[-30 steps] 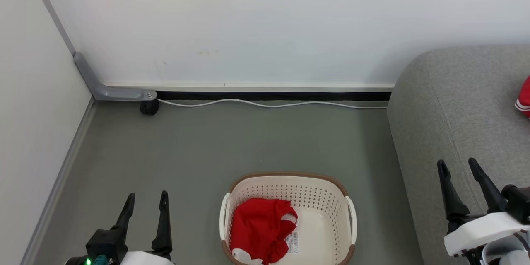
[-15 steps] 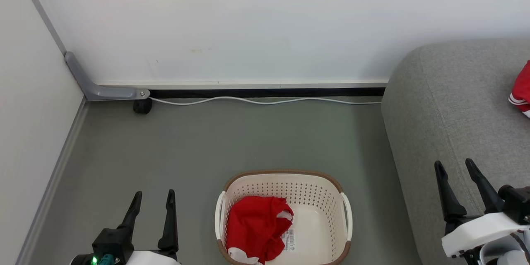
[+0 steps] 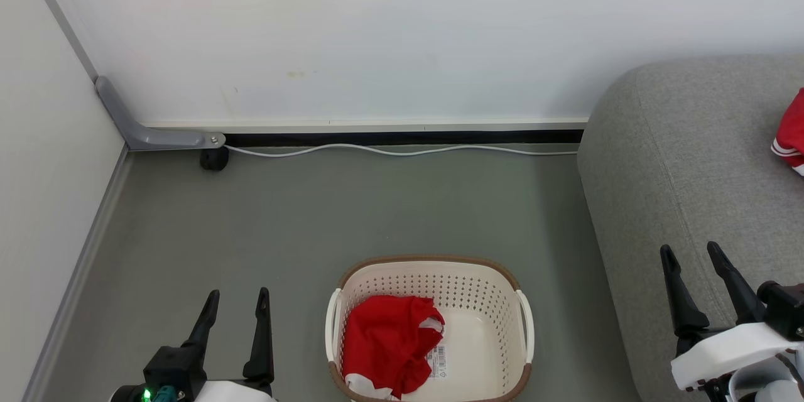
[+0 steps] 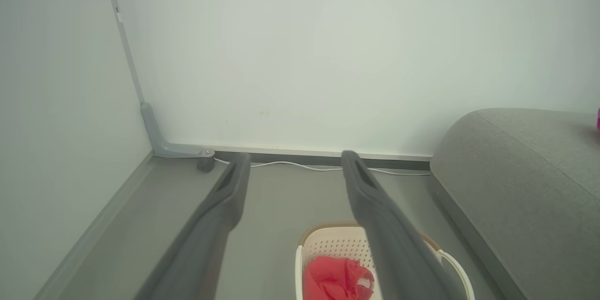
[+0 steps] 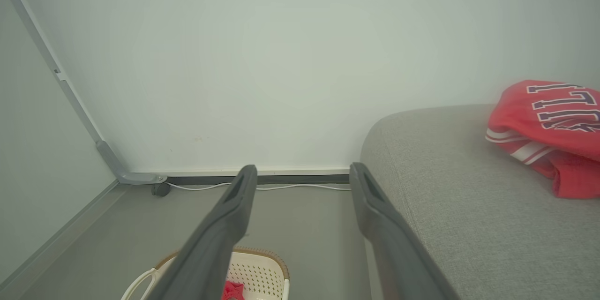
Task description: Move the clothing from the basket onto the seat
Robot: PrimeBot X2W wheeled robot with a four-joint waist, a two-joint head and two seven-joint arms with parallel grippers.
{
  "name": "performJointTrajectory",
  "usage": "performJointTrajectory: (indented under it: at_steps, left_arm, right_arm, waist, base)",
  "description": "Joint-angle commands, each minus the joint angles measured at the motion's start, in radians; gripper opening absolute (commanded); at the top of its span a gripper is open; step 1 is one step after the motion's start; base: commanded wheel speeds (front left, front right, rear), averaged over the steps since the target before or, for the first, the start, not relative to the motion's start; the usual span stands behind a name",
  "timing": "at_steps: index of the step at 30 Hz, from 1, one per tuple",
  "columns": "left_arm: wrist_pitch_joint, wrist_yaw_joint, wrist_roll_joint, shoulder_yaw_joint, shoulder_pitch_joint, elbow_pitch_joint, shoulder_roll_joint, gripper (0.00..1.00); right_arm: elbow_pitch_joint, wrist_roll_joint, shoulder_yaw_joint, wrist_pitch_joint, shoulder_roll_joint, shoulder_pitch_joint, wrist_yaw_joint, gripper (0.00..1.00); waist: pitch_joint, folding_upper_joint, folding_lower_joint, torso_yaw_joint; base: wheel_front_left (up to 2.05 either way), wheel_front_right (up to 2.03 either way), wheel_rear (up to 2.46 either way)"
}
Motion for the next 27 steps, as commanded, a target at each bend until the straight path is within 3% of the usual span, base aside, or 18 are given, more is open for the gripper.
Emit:
performJointTrajectory:
  at_steps: [1, 15, 22, 27]
  left_arm:
    - [-0.009, 0.010, -0.004, 0.030, -0.026, -0.025, 0.004, 1.00]
    - [-0.009, 0.036, -0.020, -0.012, -0.025, -0.038, 0.004, 1.00]
    - [-0.009, 0.084, -0.064, -0.108, -0.074, -0.033, 0.004, 1.00]
    - [-0.009, 0.141, -0.109, -0.217, -0.147, -0.015, 0.004, 1.00]
  right_arm:
    - [-0.022, 0.007, 0.013, -0.012, -0.022, -0.033, 0.003, 1.00]
    - [-0.048, 0.029, 0.014, -0.012, -0.044, -0.047, 0.003, 1.00]
    - [-0.095, 0.063, 0.034, -0.012, -0.104, -0.105, 0.003, 1.00]
    - [-0.139, 0.098, 0.059, -0.012, -0.154, -0.169, 0.003, 1.00]
  waist:
    - [0.001, 0.0000, 0.0000, 0.001]
    - [0.063, 0.0000, 0.0000, -0.010]
    - [0.190, 0.0000, 0.0000, -0.025]
    - [0.305, 0.0000, 0.0000, -0.036]
  base:
    - [0.00, 0.00, 0.00]
    - [0.00, 0.00, 0.00]
    - [0.00, 0.00, 0.00]
    - [0.00, 0.00, 0.00]
